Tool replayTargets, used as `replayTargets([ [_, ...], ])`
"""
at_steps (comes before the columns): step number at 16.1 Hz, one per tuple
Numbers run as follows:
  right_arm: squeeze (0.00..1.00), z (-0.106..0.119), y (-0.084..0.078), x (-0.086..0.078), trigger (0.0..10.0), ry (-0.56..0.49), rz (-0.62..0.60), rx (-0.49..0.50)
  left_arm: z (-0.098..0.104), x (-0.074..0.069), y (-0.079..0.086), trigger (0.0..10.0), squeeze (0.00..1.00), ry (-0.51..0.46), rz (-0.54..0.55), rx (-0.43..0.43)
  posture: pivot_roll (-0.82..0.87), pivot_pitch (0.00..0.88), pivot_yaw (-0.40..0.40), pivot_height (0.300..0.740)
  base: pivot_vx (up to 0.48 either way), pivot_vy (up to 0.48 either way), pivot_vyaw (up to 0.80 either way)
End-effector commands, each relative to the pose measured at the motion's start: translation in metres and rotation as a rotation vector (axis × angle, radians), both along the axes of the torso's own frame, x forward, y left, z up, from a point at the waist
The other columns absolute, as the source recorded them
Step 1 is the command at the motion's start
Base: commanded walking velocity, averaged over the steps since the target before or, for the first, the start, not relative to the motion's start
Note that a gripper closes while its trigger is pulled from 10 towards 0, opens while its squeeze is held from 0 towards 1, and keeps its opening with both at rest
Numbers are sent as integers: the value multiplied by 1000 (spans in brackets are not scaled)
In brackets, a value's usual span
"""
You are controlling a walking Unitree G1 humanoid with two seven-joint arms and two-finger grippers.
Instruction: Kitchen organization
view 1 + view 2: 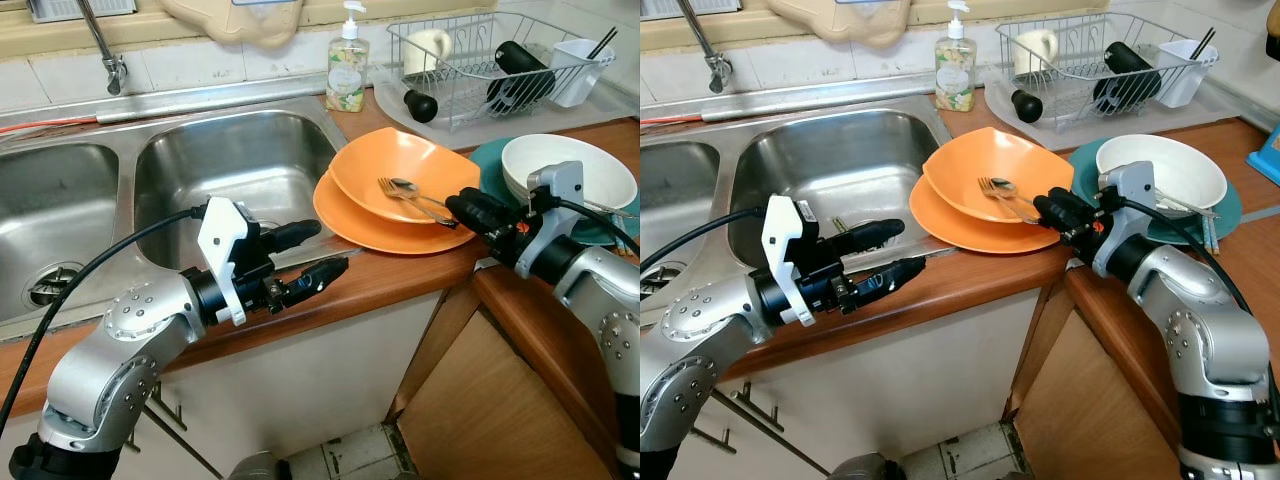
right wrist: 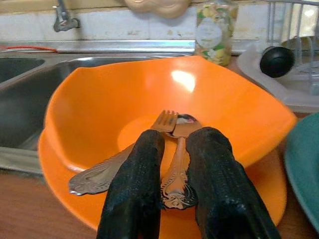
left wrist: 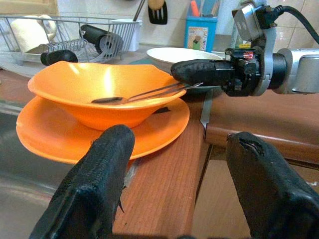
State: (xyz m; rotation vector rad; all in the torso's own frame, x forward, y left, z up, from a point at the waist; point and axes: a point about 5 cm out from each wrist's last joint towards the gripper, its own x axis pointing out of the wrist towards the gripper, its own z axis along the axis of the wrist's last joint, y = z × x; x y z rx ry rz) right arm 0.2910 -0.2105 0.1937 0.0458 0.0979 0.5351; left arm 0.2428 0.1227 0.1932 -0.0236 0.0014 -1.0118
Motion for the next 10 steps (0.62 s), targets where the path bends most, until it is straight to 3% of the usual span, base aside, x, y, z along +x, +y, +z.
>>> replayTargets([
  [1, 0, 8, -3, 4, 0, -37, -41, 0, 6, 1, -1, 10000, 0, -28, 2, 7, -40, 0, 49, 716, 0, 0, 0],
  [6, 0, 29, -2, 7, 0, -142, -67, -69, 15, 17, 2, 10000, 0, -113, 112, 49, -45, 0, 52, 716, 0, 0, 0],
  [8, 0, 37, 1, 7, 0, -174, -61, -66, 16, 20, 0, 10000, 0, -155, 112, 100, -43, 0, 52, 716, 0, 0, 0],
  [10, 0, 38, 7, 6, 0, -186, -16, -140, 16, 21, -4, 10000, 0, -168, 100, 124, -44, 0, 53, 716, 0, 0, 0],
])
